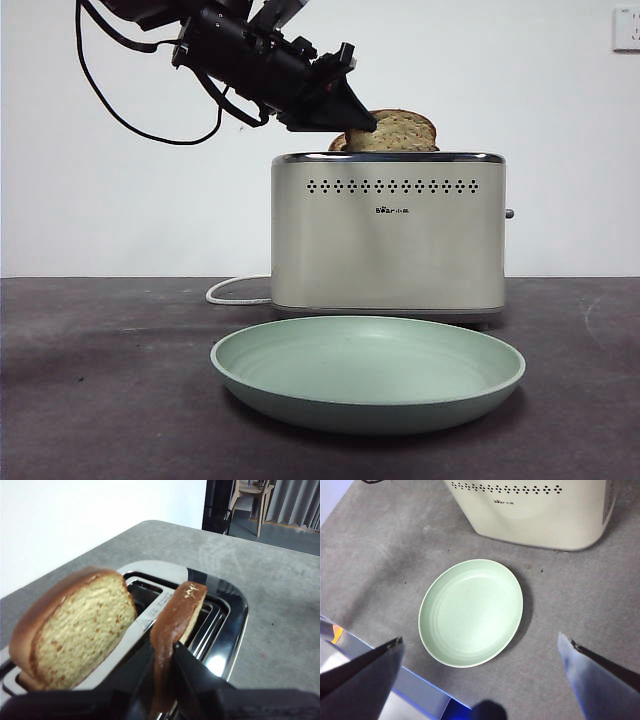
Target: Take the bread from the toaster,put the bread on the plate,put the plate on the table
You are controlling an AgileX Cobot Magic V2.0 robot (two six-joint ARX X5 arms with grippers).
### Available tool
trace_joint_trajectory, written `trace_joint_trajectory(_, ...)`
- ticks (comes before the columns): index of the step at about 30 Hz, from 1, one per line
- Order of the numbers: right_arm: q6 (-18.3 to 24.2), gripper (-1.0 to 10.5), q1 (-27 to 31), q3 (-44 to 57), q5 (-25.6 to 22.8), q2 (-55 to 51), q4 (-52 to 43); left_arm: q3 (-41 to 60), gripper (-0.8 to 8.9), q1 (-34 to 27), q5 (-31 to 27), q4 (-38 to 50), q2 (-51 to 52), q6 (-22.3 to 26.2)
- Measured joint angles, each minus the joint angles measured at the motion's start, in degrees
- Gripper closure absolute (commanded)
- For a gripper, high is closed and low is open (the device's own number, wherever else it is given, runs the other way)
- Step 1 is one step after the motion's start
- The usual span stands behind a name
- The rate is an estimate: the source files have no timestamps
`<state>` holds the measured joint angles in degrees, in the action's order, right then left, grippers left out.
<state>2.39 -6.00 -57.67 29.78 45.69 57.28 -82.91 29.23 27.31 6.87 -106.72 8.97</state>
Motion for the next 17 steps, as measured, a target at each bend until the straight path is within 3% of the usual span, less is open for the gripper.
trace_joint_trajectory(11, 0.02, 3.2, 0.00, 0.00, 0.00, 0.09, 0.00, 0.00, 8.22, 0.04, -0.15, 0.00, 9.84, -0.02)
trace_joint_trajectory(17, 0.02, 3.2, 0.00, 0.00, 0.02, 1.62, 0.00, 0.00, 8.22, 0.02, -0.37, -7.67, 19.21, -0.02)
